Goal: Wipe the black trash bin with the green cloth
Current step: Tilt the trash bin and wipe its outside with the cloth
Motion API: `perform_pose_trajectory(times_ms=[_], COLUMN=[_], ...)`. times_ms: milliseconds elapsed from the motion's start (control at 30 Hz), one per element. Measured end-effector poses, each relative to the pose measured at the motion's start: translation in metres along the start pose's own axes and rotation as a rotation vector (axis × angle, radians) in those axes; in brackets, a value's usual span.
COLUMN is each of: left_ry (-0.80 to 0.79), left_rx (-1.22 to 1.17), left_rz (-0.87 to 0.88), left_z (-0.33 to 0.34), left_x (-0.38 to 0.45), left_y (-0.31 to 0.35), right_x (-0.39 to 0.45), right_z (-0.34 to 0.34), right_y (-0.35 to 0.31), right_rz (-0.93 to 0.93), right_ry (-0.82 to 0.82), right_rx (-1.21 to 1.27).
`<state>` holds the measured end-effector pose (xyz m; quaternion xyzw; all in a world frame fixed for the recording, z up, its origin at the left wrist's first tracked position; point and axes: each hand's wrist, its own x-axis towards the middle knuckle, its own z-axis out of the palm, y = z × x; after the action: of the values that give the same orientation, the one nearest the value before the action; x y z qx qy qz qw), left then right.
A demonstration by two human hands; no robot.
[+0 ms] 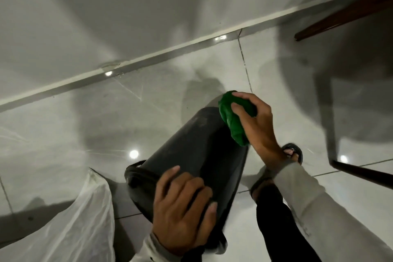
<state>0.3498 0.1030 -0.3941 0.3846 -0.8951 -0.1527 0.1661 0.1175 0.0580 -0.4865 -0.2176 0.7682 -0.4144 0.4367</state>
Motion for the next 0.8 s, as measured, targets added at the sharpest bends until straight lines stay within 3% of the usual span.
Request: perform_pose_trajectory(times_ms=[100, 167, 300, 400, 567, 633, 700, 800], left_ry=[-0.026, -0.014, 0.008, -0.081, -0.111, -0.105, -0.117, -0.133], left_rx=[-0.141, -0.253, -0.267, -0.276, -0.330, -0.338, -0.342, -0.374], left_rz=[0.033, -0.075, -0.554, -0.886, -0.911, -0.935, -0.949, -0.946], left_z=[0.007, 0.008, 0.006, 0.006, 0.009, 0.011, 0.010, 0.008], left_x=[0.002, 0.003, 0.015, 0.023, 0.008, 0.005, 0.005, 0.008], left_y=[0.020, 0.031, 0.021, -0.006, -0.018, -0.021, -0.024, -0.024], right_x=[-0.005, -0.011, -0.029, -0.055, -0.177, -0.216, -0.217, -0.178], right_z=[-0.005, -0.004, -0.019, -0.023, -0.001, 0.010, 0.013, 0.009], right_y=[0.013, 0.037, 0.074, 0.065, 0.013, 0.006, 0.022, 0.056], right_rz=[-0.090, -0.070, 0.071, 0.102, 0.049, -0.046, -0.056, 0.118], right_ry=[-0.119, -0.209, -0.185, -0.106, -0.151, -0.094, 0.016, 0.177], right_rx=[-0.225, -0.368, -0.333, -0.269, -0.022, -0.091, -0.173, -0.182])
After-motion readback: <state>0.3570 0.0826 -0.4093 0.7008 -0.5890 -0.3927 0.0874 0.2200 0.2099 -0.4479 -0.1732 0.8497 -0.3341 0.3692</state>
